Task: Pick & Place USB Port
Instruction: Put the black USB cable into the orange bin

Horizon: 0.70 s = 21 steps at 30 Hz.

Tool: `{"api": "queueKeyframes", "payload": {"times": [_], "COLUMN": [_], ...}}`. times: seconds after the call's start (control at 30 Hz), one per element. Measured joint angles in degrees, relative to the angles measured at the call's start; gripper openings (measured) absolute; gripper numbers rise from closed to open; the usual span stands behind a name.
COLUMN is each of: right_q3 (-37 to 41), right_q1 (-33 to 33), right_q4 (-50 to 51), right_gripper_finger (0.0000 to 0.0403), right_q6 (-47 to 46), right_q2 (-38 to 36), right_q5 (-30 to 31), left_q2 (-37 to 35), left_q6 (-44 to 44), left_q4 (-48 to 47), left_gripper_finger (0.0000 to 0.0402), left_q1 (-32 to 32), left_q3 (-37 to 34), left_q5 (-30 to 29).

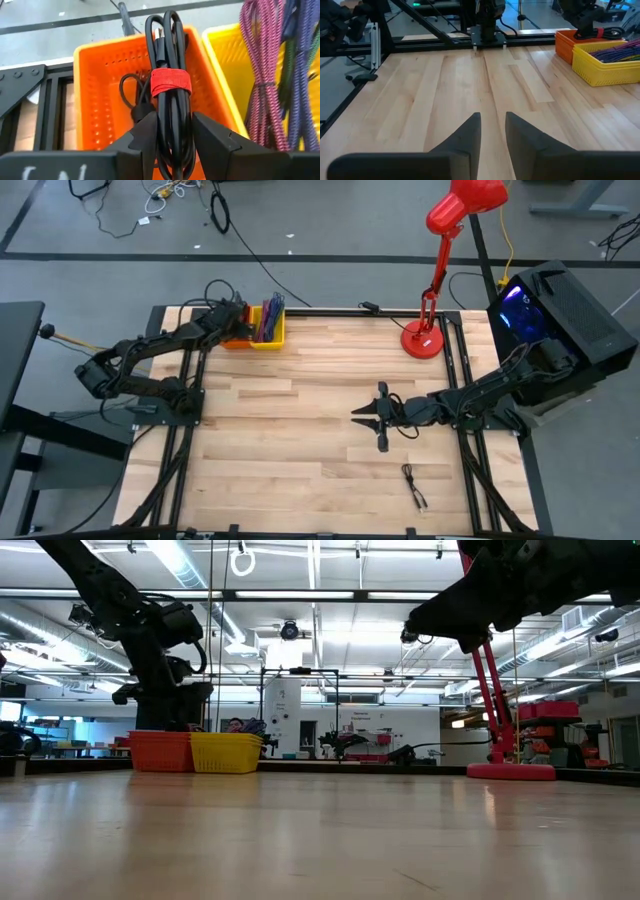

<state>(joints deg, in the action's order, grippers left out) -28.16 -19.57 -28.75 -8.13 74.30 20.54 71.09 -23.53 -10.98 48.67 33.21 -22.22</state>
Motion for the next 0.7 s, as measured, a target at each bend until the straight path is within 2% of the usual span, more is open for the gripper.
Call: {"api": "queueKeyframes", "payload": {"times": [0.33,0.53,0.7], "right_q3": [0.00,0.00,0.00], "right_q1": [0.00,0.00,0.02], "right_q4": [0.00,0.00,0.00], "right_gripper_finger": [0.0092,0.0092,0.0092], "right_q6": [-0.03,-0.21,-0.18], "right_q2": [0.00,0.00,0.00], "right_q5": [-0.01,-0.01,-0.01], "left_q2": [0.00,0.00,0.00], "left_q6": [0.17,0.64,0.63], "left_q4": [-1.14,-0.92,-1.25], "left_gripper_finger": [0.0137,0.0184,0.0217], "left_q1": [0.01,0.46,0.67], "left_q3": [0.02,0.04,0.90], "left_q5": [2.56,3.35,8.70]}}
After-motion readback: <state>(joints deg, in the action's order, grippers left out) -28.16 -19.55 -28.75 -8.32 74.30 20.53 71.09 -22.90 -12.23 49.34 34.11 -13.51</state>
